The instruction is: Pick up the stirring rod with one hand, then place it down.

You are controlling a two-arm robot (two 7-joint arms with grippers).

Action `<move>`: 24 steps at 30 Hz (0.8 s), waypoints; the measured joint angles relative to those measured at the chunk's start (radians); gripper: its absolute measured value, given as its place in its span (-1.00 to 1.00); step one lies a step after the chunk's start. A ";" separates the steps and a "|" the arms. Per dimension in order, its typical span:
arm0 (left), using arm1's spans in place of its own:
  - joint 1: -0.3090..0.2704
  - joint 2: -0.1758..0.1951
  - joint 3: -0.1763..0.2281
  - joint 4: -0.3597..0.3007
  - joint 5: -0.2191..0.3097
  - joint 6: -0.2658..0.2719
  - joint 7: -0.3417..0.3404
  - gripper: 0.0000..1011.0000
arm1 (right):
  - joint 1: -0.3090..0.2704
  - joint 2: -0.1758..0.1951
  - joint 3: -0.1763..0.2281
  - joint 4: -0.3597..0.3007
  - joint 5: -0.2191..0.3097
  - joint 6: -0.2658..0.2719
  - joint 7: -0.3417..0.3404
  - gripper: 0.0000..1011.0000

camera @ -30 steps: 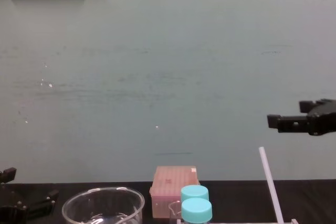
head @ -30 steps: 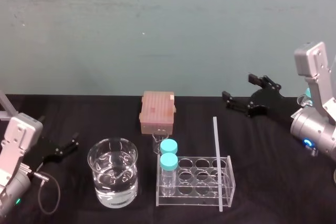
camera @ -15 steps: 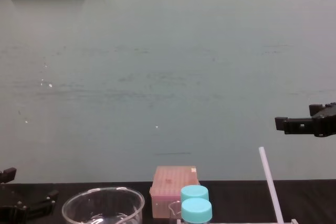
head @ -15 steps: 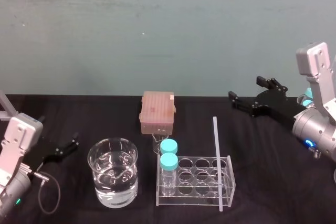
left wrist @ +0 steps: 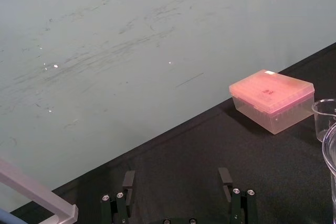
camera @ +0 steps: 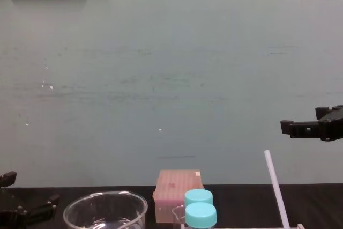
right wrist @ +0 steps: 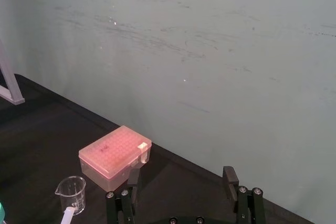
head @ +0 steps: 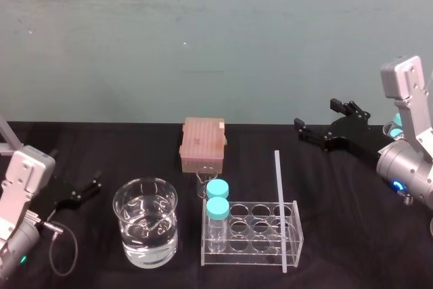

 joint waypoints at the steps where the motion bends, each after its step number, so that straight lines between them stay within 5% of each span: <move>1: 0.000 0.000 0.000 0.000 0.000 0.000 0.000 0.99 | 0.000 0.000 0.000 0.000 0.000 0.000 0.000 0.98; 24: 0.000 0.000 0.000 0.000 0.000 0.000 0.000 0.99 | 0.000 0.001 -0.002 0.000 -0.002 -0.003 -0.002 0.98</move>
